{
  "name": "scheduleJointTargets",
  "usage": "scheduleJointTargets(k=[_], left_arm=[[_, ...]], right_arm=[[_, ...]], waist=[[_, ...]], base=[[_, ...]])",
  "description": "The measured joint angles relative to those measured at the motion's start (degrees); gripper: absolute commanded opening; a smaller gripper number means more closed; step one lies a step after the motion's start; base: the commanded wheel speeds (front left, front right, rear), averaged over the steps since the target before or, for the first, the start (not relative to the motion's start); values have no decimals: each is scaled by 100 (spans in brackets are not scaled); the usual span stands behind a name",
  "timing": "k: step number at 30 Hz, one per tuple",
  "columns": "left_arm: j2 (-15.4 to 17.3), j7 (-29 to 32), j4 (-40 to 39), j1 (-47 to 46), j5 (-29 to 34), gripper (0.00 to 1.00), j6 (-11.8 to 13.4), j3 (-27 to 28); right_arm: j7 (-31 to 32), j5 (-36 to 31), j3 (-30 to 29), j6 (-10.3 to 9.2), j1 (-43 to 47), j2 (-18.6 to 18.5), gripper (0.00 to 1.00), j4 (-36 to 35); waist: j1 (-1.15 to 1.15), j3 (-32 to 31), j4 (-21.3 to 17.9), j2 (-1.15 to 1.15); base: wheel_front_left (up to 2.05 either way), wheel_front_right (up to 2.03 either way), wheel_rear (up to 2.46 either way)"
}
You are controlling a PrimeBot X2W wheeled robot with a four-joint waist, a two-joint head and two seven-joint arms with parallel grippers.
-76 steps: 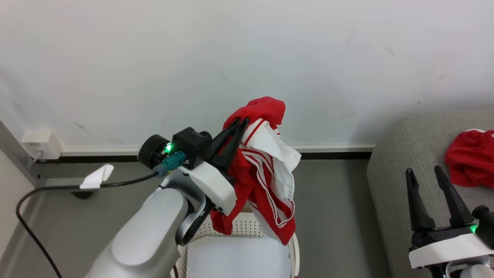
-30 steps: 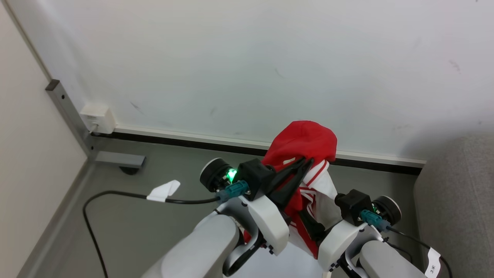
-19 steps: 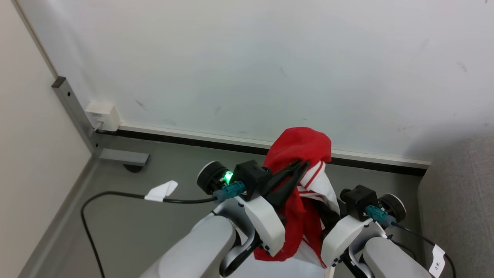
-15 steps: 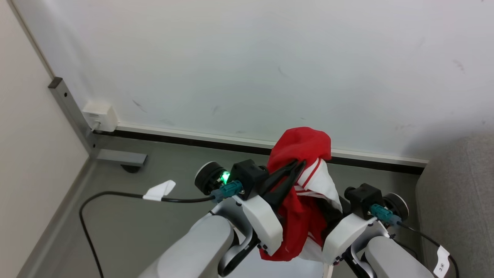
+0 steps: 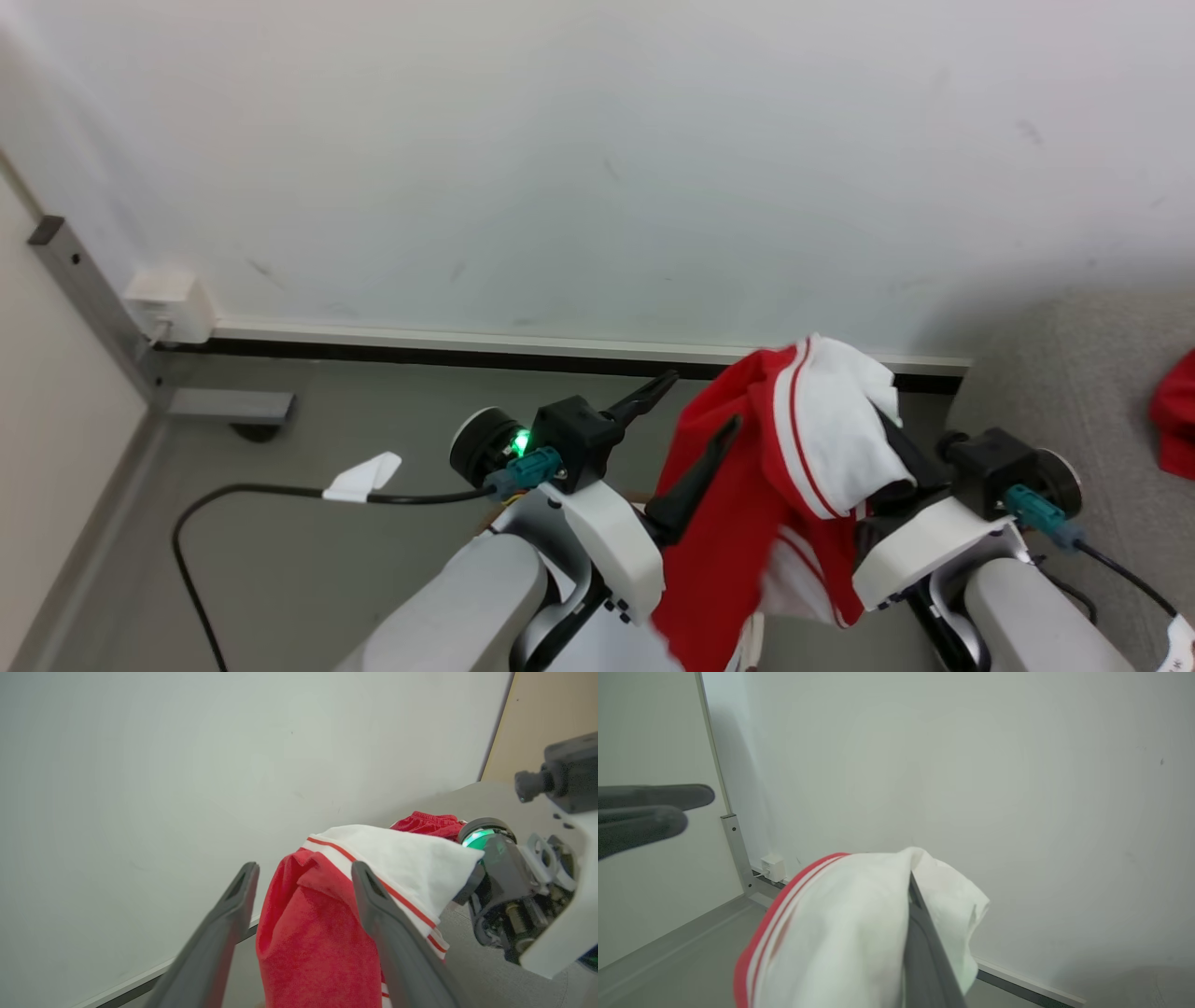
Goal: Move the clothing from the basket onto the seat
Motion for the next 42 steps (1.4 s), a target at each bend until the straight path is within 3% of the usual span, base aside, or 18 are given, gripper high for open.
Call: scheduleJointTargets(k=[24,35,42], left_arm=[[207,-270,-287,235,-26,100,75,-121],[350,-326,-345,167,23,100,77,-141],[402,-259,-436,26,68,100,74,-181]], right_arm=[[0,-399,-1710,0,339,-810,0,-1655],[0,-516,-2325,0,666,-684,0,-2377],[1,-476,-2657,0,598,-795,0,-2714]], waist=[[0,219,-1733,0],[0,565,-2442,0],[0,879,-2652,0]], base=[[0,0,0],[0,0,0],[0,0,0]])
